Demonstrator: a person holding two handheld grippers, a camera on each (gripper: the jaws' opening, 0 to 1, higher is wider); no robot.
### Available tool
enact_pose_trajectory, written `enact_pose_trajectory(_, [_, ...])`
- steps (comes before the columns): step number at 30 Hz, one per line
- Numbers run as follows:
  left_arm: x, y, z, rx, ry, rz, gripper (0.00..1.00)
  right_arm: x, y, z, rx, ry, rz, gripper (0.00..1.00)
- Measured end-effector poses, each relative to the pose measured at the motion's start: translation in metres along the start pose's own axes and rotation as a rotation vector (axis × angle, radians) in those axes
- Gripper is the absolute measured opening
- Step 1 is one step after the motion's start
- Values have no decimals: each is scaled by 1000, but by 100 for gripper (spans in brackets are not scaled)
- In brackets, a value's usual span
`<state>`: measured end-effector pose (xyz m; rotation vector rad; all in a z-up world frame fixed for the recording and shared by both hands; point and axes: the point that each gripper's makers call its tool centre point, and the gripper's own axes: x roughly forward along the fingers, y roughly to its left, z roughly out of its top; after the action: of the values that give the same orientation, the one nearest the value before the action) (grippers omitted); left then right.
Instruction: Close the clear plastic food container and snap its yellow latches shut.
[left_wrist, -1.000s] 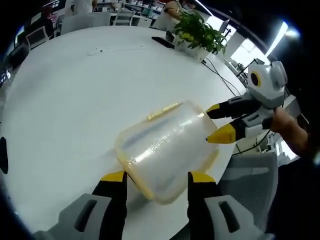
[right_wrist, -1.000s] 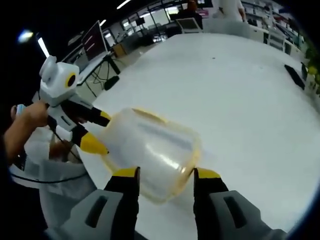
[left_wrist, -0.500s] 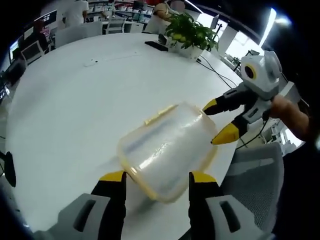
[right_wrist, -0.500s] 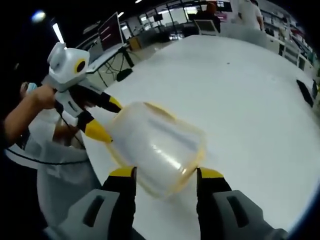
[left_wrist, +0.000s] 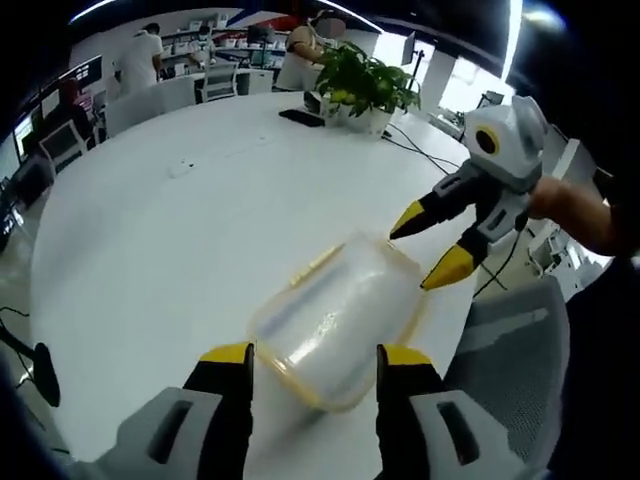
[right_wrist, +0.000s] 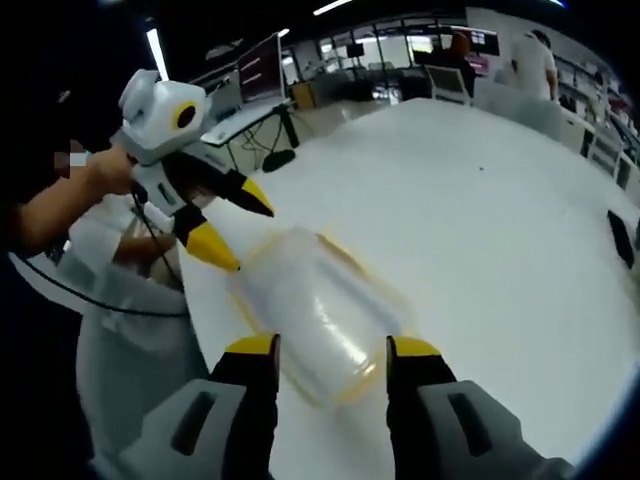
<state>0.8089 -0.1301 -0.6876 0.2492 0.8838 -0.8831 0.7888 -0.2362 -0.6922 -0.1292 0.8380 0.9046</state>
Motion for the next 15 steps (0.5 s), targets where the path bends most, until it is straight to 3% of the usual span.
enact_pose_trajectory(5, [-2, -7, 9, 67, -16, -14, 40, 2, 4, 12, -35, -28, 33, 36])
enact_pose_trajectory(8, [-1, -11, 13, 85, -23, -22, 39, 3, 4, 15, -64, -34, 47, 28])
enact_pose_trajectory(15, [3, -22, 20, 158, -40, -45, 32, 8, 4, 21, -154, -54, 74, 25])
